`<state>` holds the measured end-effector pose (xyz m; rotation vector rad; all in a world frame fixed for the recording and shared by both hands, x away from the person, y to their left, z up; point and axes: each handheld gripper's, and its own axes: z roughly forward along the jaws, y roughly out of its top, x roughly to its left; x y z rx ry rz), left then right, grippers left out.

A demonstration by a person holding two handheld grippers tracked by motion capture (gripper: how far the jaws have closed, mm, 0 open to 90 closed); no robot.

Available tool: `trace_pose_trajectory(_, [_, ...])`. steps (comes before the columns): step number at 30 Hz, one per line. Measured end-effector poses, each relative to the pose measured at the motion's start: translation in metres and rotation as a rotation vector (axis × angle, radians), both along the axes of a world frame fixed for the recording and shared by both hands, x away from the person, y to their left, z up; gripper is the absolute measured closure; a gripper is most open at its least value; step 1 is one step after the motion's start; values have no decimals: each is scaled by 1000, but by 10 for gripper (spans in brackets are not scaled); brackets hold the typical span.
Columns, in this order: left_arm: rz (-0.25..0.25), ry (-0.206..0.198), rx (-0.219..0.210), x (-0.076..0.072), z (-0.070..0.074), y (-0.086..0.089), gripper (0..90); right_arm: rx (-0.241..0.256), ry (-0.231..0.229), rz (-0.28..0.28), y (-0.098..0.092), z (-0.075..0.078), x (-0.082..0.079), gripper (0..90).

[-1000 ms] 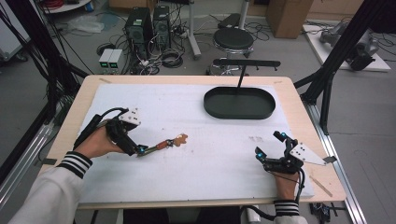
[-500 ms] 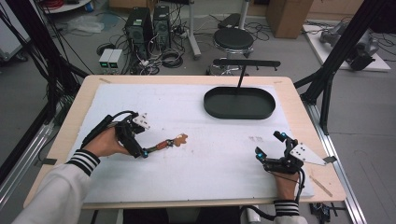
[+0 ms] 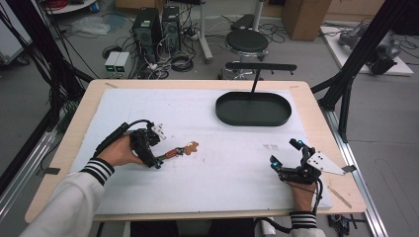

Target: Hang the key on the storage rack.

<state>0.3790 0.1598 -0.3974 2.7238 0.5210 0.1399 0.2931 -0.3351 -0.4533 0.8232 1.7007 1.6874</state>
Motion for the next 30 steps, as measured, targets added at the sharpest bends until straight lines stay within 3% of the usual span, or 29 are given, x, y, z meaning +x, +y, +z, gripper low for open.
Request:
trace_pose_trajectory(10, [7,45,47,1,-3,-2,363,-3,-10,-3,-1,0,1,10])
trace_pose_trajectory(30, [30,101,63,4,-5,-6,572,3,1,-1,-1,0,0,10])
